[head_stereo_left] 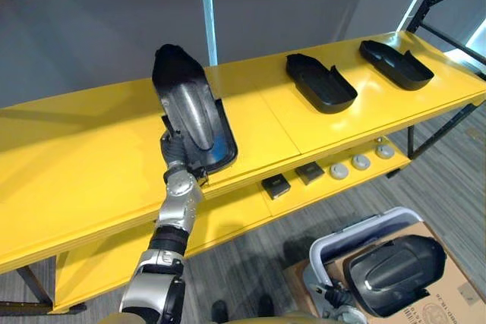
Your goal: Walk over and take plastic housings, then place them on the shelf
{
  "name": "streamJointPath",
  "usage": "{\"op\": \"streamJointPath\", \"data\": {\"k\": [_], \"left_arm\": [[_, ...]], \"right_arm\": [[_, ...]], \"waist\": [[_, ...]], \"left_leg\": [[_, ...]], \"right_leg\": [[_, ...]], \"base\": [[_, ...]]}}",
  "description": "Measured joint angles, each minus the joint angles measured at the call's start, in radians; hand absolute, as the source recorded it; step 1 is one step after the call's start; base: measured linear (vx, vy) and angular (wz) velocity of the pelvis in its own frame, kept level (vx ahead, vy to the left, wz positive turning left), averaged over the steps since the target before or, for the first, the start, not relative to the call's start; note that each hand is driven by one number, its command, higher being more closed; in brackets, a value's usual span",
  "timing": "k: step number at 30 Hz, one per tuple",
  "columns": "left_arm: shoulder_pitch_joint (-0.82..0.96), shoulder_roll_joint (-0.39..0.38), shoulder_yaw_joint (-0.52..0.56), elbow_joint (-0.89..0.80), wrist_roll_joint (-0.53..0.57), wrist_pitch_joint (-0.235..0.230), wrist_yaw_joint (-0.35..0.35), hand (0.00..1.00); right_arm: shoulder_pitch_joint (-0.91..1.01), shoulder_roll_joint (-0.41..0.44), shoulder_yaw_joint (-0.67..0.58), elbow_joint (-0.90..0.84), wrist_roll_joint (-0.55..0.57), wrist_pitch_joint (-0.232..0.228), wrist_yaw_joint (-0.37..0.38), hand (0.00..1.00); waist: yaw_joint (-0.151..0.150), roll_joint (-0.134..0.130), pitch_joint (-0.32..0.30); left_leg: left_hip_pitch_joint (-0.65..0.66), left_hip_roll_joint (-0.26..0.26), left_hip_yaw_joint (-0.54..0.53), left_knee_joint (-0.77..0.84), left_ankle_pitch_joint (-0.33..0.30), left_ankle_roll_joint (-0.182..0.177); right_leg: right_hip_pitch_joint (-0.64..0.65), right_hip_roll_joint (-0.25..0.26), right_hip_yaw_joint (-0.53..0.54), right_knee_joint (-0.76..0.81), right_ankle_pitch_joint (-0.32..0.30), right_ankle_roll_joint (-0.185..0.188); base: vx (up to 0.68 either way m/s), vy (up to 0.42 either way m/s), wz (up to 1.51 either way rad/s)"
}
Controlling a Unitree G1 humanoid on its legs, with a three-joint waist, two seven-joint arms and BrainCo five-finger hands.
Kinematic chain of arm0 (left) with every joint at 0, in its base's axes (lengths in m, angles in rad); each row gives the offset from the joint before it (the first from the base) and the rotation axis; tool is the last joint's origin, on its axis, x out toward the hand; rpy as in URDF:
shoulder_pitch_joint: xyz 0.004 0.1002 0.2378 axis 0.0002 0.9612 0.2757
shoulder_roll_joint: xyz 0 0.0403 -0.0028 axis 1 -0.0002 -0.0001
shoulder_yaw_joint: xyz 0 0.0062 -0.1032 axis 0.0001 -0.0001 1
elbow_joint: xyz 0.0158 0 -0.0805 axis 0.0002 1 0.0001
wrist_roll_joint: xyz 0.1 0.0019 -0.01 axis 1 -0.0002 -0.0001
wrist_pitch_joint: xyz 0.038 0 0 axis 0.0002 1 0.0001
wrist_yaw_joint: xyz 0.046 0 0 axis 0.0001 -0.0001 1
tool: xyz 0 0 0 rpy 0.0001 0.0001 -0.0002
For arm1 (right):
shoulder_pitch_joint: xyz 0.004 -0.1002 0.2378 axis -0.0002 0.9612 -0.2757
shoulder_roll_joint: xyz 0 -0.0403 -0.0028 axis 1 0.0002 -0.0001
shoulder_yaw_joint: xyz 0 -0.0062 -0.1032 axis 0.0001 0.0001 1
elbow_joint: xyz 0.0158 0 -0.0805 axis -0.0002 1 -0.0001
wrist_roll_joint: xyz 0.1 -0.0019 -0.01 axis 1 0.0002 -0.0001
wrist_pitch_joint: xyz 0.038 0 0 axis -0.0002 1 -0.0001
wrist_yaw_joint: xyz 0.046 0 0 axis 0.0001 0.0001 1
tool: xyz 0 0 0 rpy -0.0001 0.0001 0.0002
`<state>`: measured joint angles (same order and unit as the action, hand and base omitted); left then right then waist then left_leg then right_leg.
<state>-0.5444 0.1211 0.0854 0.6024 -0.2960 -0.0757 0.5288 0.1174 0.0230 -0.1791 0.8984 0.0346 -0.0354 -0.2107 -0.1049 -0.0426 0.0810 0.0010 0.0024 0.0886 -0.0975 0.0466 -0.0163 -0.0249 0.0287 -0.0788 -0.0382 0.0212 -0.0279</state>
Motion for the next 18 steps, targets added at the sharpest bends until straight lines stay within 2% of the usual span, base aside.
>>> {"op": "streamJointPath", "data": {"k": [5, 18], "left_arm": [[-0.039, 0.052, 0.015, 0.036, -0.009, -0.002, 0.0, 0.0], [-0.067, 0.053, 0.043, 0.054, 0.009, 0.003, 0.046, 0.0]], "right_arm": [[-0.013, -0.005, 0.022, -0.002, -0.004, -0.004, 0.0, 0.0], [-0.016, -0.009, 0.025, -0.003, -0.003, -0.012, 0.0, 0.0]], "waist": [[-0.017, 0.001, 0.017], [-0.02, 0.007, 0.024]], "left_leg": [[-0.017, 0.005, 0.013, -0.005, 0.0, 0.0], [-0.017, 0.006, 0.024, -0.005, 0.0, 0.0]], "right_leg": [[-0.023, 0.006, 0.019, 0.001, 0.007, -0.002], [-0.027, 0.006, 0.028, 0.0, 0.014, -0.004]], "base": [[-0.04, 0.008, -0.09], [0.0, 0.004, -0.03]]}}
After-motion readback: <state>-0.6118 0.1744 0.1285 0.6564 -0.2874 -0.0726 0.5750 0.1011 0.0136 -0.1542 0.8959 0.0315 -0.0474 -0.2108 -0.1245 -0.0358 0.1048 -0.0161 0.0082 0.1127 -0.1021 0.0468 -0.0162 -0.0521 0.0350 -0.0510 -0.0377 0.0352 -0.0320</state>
